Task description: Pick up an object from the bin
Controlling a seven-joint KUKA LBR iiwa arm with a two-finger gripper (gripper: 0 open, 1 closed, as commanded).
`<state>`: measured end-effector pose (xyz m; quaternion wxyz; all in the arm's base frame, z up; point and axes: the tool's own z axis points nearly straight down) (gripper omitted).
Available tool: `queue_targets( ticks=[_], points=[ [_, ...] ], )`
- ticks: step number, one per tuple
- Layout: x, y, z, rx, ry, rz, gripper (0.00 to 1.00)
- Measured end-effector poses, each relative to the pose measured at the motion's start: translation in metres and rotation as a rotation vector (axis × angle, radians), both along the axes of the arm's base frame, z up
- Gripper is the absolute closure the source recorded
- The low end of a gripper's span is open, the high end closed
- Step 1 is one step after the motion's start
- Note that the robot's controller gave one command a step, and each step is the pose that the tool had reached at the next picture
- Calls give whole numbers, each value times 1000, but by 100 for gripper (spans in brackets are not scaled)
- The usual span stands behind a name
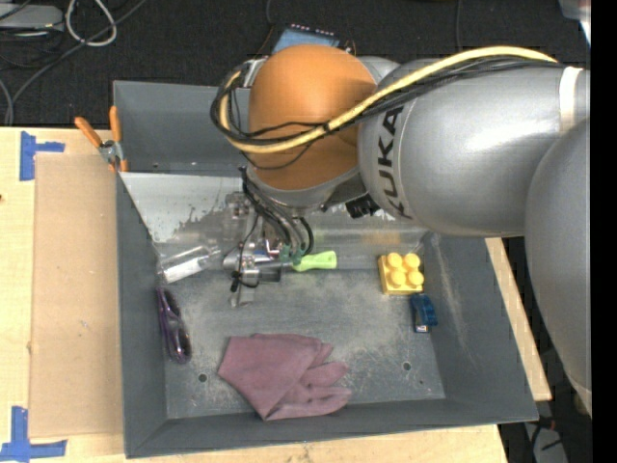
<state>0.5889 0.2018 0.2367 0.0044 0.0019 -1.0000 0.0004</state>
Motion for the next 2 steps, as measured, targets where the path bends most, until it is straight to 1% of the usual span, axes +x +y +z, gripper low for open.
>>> queue_targets(
  ticks=[1,2],
  points=[
    [2,-2,5,1,-8,-6,0],
    [-58,-34,-135,2,-6,144,0]
  ],
)
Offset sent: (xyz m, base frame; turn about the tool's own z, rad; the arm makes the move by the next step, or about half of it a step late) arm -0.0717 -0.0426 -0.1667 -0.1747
